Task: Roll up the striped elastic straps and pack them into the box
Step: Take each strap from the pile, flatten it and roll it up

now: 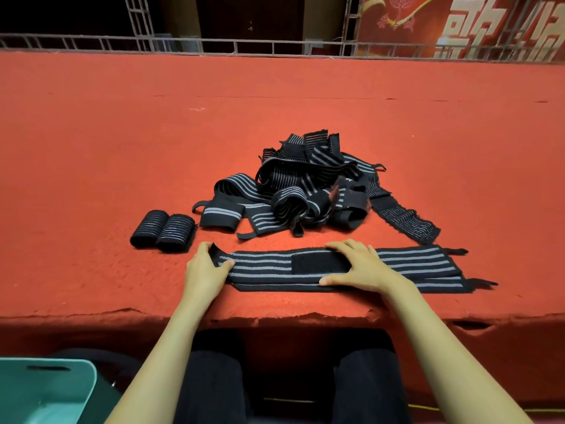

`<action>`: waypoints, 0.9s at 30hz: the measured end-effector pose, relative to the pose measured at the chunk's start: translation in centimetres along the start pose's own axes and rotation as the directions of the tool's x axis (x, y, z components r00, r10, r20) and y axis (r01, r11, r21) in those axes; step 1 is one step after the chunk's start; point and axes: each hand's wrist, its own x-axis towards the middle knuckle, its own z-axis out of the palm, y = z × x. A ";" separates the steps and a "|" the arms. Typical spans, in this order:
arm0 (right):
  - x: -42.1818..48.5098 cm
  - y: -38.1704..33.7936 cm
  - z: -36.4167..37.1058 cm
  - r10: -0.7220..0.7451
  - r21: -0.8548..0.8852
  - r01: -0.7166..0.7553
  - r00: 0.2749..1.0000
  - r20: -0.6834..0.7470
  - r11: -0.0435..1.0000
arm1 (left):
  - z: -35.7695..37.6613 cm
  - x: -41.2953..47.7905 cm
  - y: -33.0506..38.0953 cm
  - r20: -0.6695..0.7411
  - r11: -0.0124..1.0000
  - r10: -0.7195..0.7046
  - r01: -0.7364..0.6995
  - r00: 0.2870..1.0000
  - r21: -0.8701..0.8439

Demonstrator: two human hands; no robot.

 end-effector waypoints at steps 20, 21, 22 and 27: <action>1.9 -9.5 2.8 -0.312 -0.049 0.318 0.945 0.093 0.947 | -0.6 0.6 -0.2 -0.002 1.000 0.003 -0.003 1.000 0.000; 2.5 -10.4 3.4 -0.319 -0.026 0.323 0.942 0.105 0.946 | -0.6 0.6 -0.2 -0.008 1.000 0.003 -0.003 1.000 -0.005; 3.1 -11.0 3.9 -0.316 -0.019 0.320 0.941 0.120 0.947 | -0.6 0.5 -0.1 -0.014 1.000 0.002 -0.003 1.000 -0.010; 3.4 -9.8 4.7 -0.329 -0.052 0.335 0.940 0.095 0.941 | -0.6 0.3 -0.1 -0.025 0.999 0.023 -0.024 0.999 -0.031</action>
